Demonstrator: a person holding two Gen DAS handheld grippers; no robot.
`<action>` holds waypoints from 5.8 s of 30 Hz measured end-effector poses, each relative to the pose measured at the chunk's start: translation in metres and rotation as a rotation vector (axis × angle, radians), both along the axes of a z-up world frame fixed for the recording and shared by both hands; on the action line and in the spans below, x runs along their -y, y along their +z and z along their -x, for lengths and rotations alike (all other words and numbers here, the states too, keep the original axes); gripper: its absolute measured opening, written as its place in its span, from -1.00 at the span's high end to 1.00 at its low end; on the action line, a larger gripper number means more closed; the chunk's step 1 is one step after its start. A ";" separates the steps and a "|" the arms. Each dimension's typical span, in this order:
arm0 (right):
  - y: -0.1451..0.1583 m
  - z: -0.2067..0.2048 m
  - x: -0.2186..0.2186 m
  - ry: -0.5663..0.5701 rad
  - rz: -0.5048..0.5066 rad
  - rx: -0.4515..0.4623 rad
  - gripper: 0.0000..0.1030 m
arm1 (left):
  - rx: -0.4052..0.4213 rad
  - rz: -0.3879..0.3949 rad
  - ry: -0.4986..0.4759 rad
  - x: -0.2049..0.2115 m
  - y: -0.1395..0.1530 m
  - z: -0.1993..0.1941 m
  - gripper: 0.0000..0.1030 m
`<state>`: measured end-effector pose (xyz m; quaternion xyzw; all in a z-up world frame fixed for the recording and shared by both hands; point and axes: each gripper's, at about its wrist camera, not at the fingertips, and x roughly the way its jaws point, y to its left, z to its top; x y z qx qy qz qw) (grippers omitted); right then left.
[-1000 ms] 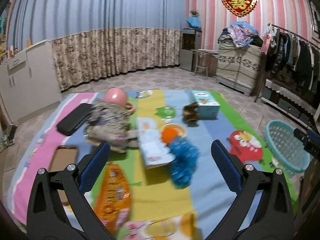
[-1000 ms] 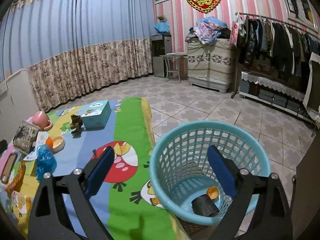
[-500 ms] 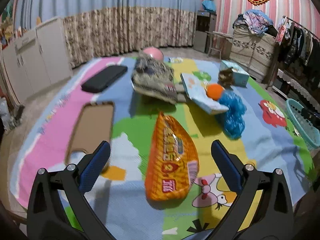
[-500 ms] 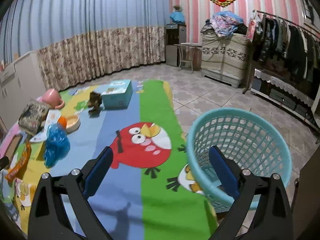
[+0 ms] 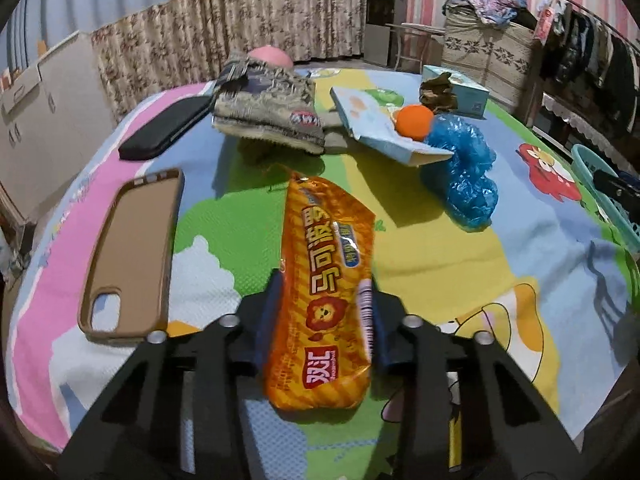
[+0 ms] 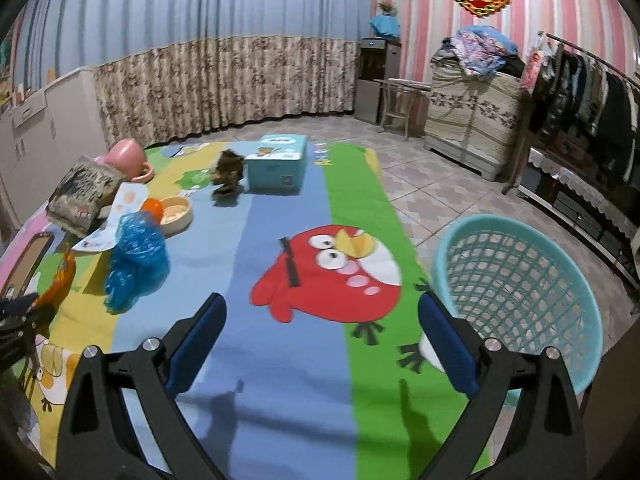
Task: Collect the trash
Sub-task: 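Grasp the orange snack packet with the left tool while the right grasps the blue bag, then carry the snack packet and blue plastic bag with both tools over the basket, then open the left tool to drop the packet while the right tool drops the blue bag, then move both tools back to the mat, left tool toward the patterned cloth bag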
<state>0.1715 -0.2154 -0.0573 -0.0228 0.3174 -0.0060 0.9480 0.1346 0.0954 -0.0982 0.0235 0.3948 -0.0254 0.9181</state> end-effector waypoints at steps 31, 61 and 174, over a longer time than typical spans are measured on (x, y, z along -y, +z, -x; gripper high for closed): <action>-0.030 -0.057 -0.123 0.302 -0.141 -0.236 0.57 | 0.196 0.010 0.054 -0.069 0.084 -0.020 0.99; 0.038 0.020 0.195 -0.211 -0.188 0.050 0.70 | 0.261 0.044 -0.278 0.168 0.120 -0.039 0.99; 0.012 -0.027 0.157 -0.291 -0.030 0.010 -0.80 | 0.196 0.026 -0.087 0.114 0.066 -0.057 -0.89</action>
